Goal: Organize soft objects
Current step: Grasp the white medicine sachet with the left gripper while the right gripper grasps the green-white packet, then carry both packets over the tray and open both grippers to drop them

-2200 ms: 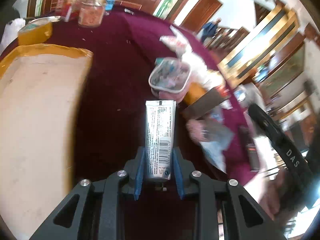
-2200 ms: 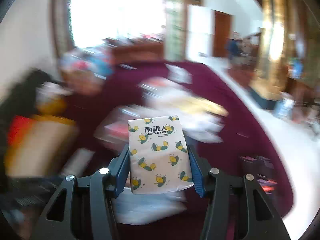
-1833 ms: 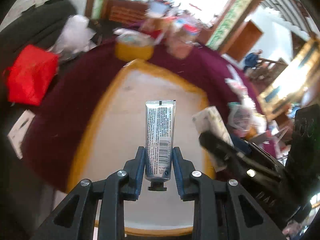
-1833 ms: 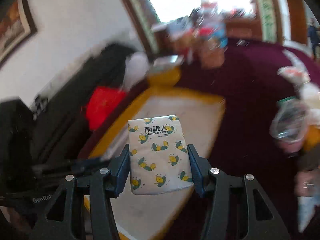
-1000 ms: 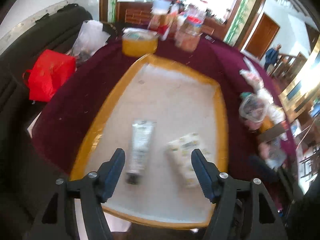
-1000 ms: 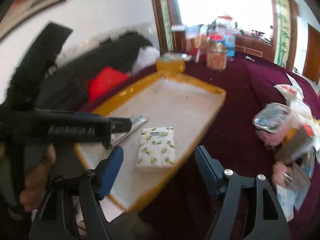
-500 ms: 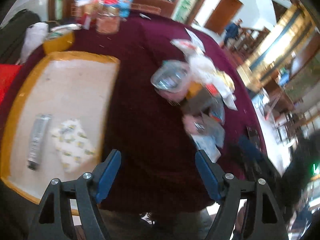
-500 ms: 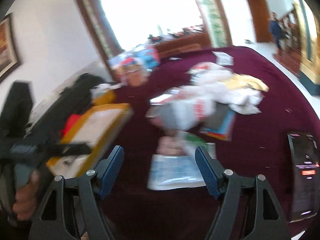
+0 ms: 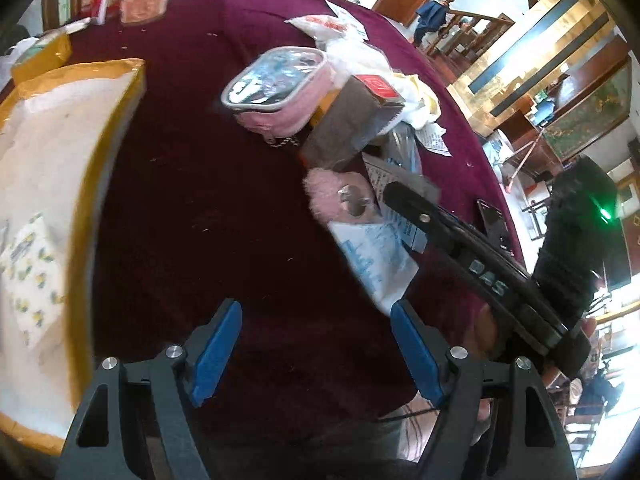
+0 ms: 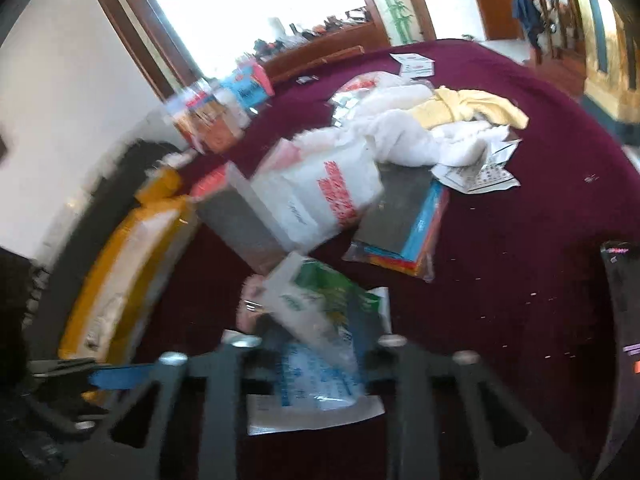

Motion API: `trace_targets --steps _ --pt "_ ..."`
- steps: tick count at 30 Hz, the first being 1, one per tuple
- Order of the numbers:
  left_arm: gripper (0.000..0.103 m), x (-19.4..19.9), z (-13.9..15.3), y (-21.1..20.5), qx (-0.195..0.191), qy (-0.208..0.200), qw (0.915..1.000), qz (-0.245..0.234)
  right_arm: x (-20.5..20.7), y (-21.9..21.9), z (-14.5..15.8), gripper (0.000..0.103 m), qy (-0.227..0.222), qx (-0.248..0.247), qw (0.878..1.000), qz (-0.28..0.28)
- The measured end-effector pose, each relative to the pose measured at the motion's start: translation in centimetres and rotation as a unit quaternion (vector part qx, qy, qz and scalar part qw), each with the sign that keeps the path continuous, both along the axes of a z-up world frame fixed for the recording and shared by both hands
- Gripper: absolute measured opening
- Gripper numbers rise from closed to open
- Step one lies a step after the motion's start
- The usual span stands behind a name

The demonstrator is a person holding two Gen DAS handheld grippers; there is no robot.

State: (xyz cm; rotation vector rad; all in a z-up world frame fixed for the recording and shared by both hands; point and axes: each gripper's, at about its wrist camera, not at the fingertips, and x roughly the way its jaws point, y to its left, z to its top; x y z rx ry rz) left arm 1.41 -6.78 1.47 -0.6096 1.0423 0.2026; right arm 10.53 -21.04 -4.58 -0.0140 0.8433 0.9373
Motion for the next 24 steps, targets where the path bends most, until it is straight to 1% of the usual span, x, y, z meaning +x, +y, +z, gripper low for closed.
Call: trace_targets --steps 1,4,6,7,9,10,12,13,14,15,17,19,22,24 --pt "0.08 0.4 0.1 -0.1 -0.003 -0.003 1.0 -0.004 0.1 -0.4 0.0 0.009 0.008 0.016 1.0 0.005" --pt "0.08 1.7 0.0 -0.5 -0.011 -0.005 0.9997 -0.02 -0.4 -1.8 1.1 0.006 -0.007 0.066 0.998 0.011" --pt "0.079 2.7 -0.6 -0.8 -0.007 0.004 0.9997 -0.023 -0.7 -3.0 2.1 0.005 -0.015 0.098 0.995 0.021" --pt "0.078 3.2 -0.9 -1.0 -0.008 0.009 0.9996 -0.025 -0.6 -3.2 2.5 0.005 -0.016 0.105 0.994 0.023" --pt "0.073 3.9 -1.5 -1.4 -0.012 0.017 0.9993 -0.031 -0.4 -3.6 2.9 0.005 -0.02 0.109 0.994 0.018" --pt "0.063 4.2 -1.8 -1.7 -0.012 0.024 0.999 -0.035 -0.2 -3.7 3.0 0.005 -0.021 0.11 0.994 0.013" --pt "0.051 4.3 -1.6 -2.2 0.015 0.025 0.9989 -0.036 0.3 -3.9 2.7 0.005 -0.013 0.109 0.994 0.007" --pt "0.042 4.3 -1.6 -2.4 0.016 0.028 0.9985 -0.045 0.5 -3.8 2.6 0.005 -0.009 0.108 0.994 0.004" --pt "0.036 4.3 -1.6 -2.2 0.017 0.027 0.9985 -0.044 0.8 -3.8 2.4 0.005 -0.006 0.105 0.994 0.002" --pt "0.035 3.8 -1.3 -2.2 0.021 0.021 0.9987 -0.042 0.9 -3.7 2.3 0.005 -0.003 0.102 0.995 0.001" --pt "0.029 3.1 -0.9 -2.1 0.031 0.01 0.9984 -0.047 1.0 -3.7 2.3 0.005 -0.001 0.1 0.995 -0.003" --pt "0.027 2.6 -0.6 -1.9 0.026 0.0 0.9986 -0.046 1.1 -3.7 2.5 0.005 -0.003 0.1 0.995 -0.001" --pt "0.026 1.0 0.0 -1.3 0.008 -0.01 0.9986 -0.051 0.5 -3.5 2.9 0.005 -0.008 0.099 0.995 -0.009" --pt "0.026 0.0 0.3 -0.6 -0.025 -0.022 0.998 -0.054 0.2 -3.7 3.3 0.005 -0.011 0.102 0.995 -0.011"
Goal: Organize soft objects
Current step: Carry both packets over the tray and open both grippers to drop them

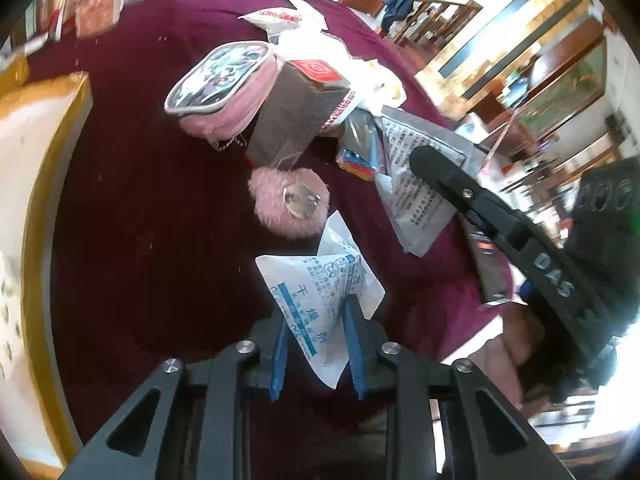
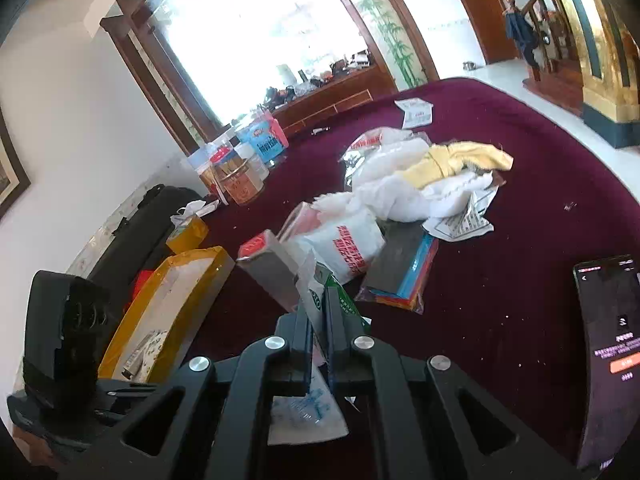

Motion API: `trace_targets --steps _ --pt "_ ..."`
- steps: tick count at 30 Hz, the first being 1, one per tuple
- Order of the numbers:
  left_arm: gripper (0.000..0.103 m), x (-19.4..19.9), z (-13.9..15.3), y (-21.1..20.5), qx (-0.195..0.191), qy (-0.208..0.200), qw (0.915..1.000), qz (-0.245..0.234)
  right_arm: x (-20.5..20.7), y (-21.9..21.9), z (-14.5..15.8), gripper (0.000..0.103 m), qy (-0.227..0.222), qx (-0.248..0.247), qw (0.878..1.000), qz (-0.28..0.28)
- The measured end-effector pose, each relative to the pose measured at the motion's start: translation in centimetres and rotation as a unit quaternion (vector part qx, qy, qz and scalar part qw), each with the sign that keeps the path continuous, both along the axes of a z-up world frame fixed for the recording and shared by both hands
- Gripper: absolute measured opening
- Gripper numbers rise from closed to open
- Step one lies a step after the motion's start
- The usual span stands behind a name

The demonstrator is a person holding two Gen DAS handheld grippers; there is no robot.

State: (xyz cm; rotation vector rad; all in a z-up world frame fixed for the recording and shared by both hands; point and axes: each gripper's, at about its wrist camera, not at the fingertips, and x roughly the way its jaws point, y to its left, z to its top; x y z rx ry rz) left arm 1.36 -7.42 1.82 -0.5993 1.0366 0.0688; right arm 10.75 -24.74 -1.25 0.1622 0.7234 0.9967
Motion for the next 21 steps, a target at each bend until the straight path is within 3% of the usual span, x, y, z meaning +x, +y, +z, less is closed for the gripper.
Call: trace_targets --steps 5,10,16,21 --pt "0.024 -3.0 1.1 1.7 -0.05 -0.044 0.9977 0.013 -1.6 0.7 1.4 0.005 -0.02 -0.009 1.0 -0.006" --pt "0.022 -6.0 3.4 3.5 -0.057 -0.093 0.9933 0.038 -3.3 1.7 2.3 0.005 -0.028 -0.009 1.0 -0.002" --pt "0.022 -11.6 6.8 8.2 -0.019 -0.151 0.9815 0.117 -6.4 4.6 4.8 0.005 -0.055 0.006 0.998 0.036" --pt "0.022 -14.3 6.6 14.0 0.03 -0.141 0.9645 0.221 -8.7 9.7 5.7 0.005 -0.052 0.0 0.993 0.105"
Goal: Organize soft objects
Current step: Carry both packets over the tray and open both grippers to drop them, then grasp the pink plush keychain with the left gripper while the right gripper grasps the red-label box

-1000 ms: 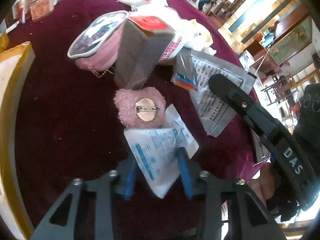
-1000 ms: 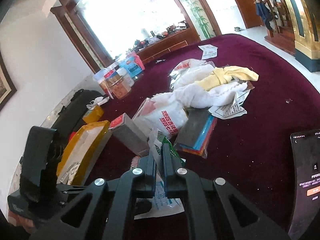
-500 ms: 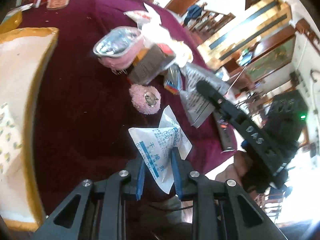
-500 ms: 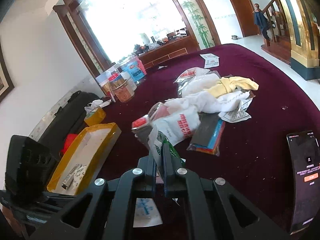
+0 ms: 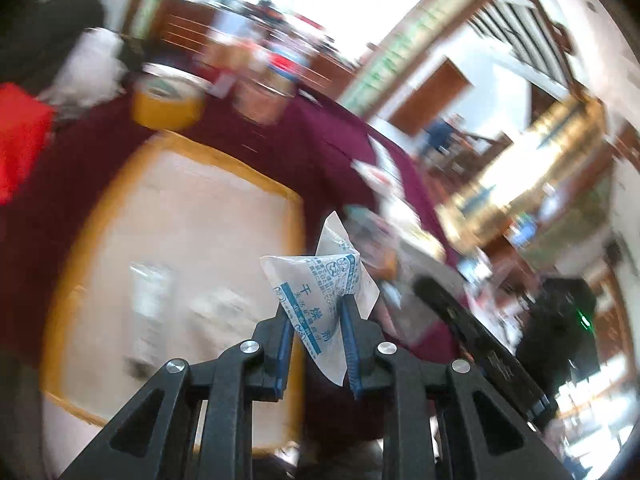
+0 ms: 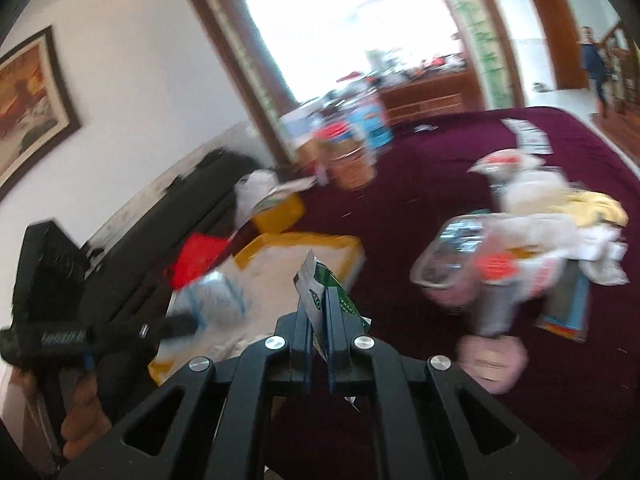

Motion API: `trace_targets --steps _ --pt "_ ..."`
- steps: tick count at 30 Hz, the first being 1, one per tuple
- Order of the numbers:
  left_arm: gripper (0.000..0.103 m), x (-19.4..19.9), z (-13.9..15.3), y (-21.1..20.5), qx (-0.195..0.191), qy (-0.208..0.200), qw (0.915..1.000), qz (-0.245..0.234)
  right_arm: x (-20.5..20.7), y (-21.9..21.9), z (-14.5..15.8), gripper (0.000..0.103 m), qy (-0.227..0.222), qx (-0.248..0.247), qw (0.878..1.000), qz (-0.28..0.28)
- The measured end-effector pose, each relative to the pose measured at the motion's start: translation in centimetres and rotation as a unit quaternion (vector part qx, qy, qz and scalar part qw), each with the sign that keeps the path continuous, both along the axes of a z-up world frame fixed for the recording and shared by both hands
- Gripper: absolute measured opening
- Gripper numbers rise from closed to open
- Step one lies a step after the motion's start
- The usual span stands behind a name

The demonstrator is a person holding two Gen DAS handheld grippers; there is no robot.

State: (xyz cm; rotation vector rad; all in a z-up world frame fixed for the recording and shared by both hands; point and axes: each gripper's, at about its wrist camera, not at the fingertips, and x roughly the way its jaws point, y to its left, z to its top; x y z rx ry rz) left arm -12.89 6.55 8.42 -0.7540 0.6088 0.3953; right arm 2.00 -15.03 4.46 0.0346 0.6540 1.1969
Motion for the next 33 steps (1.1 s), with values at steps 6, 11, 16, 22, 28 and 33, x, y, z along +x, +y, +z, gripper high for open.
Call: trace_targets --steps 6,11,16,22,28,33 --pt "0.022 0.4 -3.1 6.2 -0.009 0.041 0.9968 0.068 -2.5 8.2 -0.8 0.005 -0.011 -0.043 0.997 0.059" --pt "0.022 1.9 -6.3 9.2 -0.039 0.078 0.9931 0.079 -2.6 14.7 -2.4 0.005 -0.017 -0.095 0.993 0.075" --pt "0.023 2.5 -7.8 9.7 -0.046 0.119 0.9883 0.084 -3.3 18.2 -4.6 0.005 -0.045 -0.135 0.986 0.081" --pt "0.034 3.2 -8.2 9.1 -0.034 0.169 0.9818 0.079 -4.2 19.3 -6.4 0.012 -0.064 -0.172 0.978 0.094" --pt "0.071 2.3 -7.2 7.6 -0.036 0.148 0.985 0.081 -4.7 18.7 -7.4 0.048 -0.056 -0.175 0.978 0.095" --pt "0.079 0.2 -5.1 4.9 0.006 0.126 0.9849 0.119 -4.6 14.8 -5.8 0.065 -0.037 -0.122 0.987 0.102"
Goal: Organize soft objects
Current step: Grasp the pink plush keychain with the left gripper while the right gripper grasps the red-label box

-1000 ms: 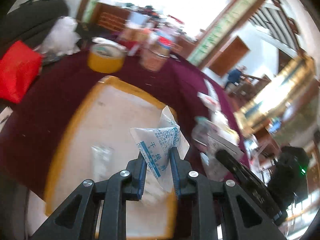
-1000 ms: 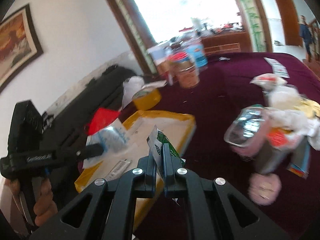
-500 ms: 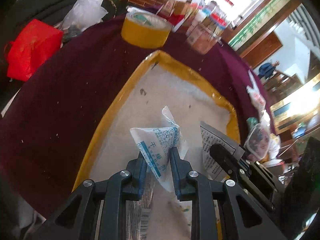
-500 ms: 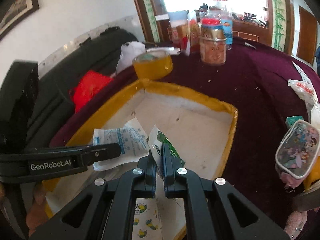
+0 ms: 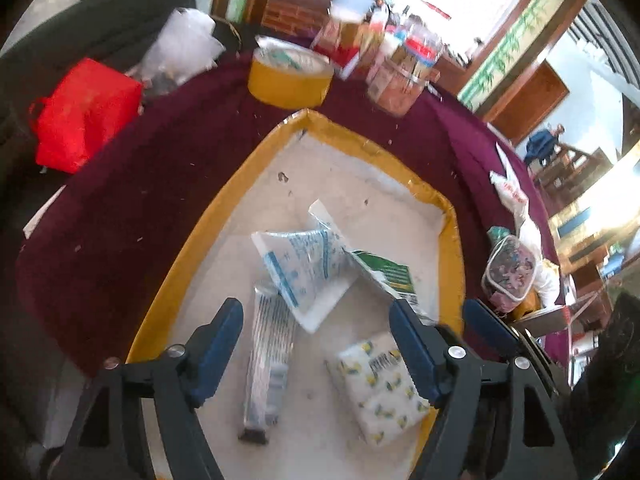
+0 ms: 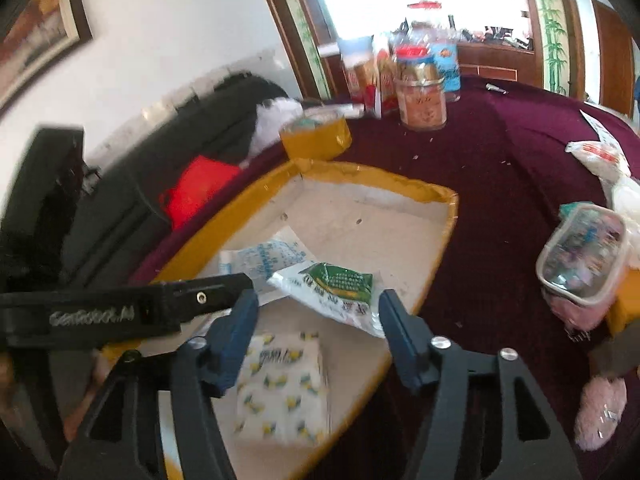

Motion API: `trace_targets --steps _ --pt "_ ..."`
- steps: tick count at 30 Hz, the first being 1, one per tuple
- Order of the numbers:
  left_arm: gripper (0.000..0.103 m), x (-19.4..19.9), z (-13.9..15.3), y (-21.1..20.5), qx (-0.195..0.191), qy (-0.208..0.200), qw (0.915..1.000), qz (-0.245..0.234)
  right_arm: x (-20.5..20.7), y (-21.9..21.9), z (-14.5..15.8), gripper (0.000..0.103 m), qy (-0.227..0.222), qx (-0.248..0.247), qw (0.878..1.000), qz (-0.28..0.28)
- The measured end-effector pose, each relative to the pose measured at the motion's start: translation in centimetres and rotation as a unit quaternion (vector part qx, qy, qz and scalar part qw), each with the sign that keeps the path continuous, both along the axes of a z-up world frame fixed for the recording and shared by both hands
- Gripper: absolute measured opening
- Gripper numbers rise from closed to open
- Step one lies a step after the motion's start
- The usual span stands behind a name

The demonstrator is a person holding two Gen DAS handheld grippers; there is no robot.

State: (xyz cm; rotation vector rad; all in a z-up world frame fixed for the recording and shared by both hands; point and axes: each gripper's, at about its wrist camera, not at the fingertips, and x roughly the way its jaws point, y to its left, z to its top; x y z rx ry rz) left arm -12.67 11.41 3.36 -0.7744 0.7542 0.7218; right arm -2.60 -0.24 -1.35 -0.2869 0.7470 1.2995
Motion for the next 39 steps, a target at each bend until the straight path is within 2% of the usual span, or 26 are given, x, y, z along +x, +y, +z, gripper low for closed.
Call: trace_targets --steps 1,3,5,8,16,22,29,34,37,39 --pt "0.08 -0.5 0.5 -0.8 0.018 -0.004 0.9997 0.016 0.1 -0.9 0.3 0.065 0.005 0.012 1.0 0.001" --pt "0.083 -0.6 1.2 -2.3 0.059 0.009 0.9976 0.036 0.3 -3.4 1.0 0.073 0.017 0.039 0.999 -0.002" --pt "0.088 -0.1 1.7 -3.8 0.076 0.013 0.9965 0.032 0.5 -5.4 1.7 0.075 0.016 0.061 0.998 -0.011" --pt "0.088 1.3 2.0 -6.1 0.065 0.0 0.9979 -0.004 0.7 -8.4 2.3 0.075 0.011 0.079 0.997 -0.023" --pt "0.088 5.6 3.4 -11.7 0.074 0.0 0.9937 -0.084 3.3 -15.0 1.2 0.075 0.053 0.087 0.991 -0.083" --pt "0.089 7.7 2.9 -14.5 0.065 0.003 0.9893 -0.131 5.3 -19.8 1.0 0.075 0.068 0.095 0.985 -0.123" --pt "0.089 8.8 1.9 -15.1 0.044 -0.002 0.9874 -0.152 7.7 -22.2 0.4 0.075 0.079 0.086 0.981 -0.153" --pt "0.089 8.7 1.1 -14.1 0.023 0.003 0.9886 -0.149 9.5 -21.4 -0.3 0.074 0.085 0.072 0.98 -0.166" --pt "0.089 8.4 0.8 -13.6 0.018 -0.001 0.9894 -0.144 10.1 -19.8 0.2 0.074 0.061 0.06 0.981 -0.172" --pt "0.089 8.4 0.3 -13.3 0.015 0.0 0.9893 -0.145 10.6 -18.8 0.6 0.068 0.045 0.053 0.981 -0.182"
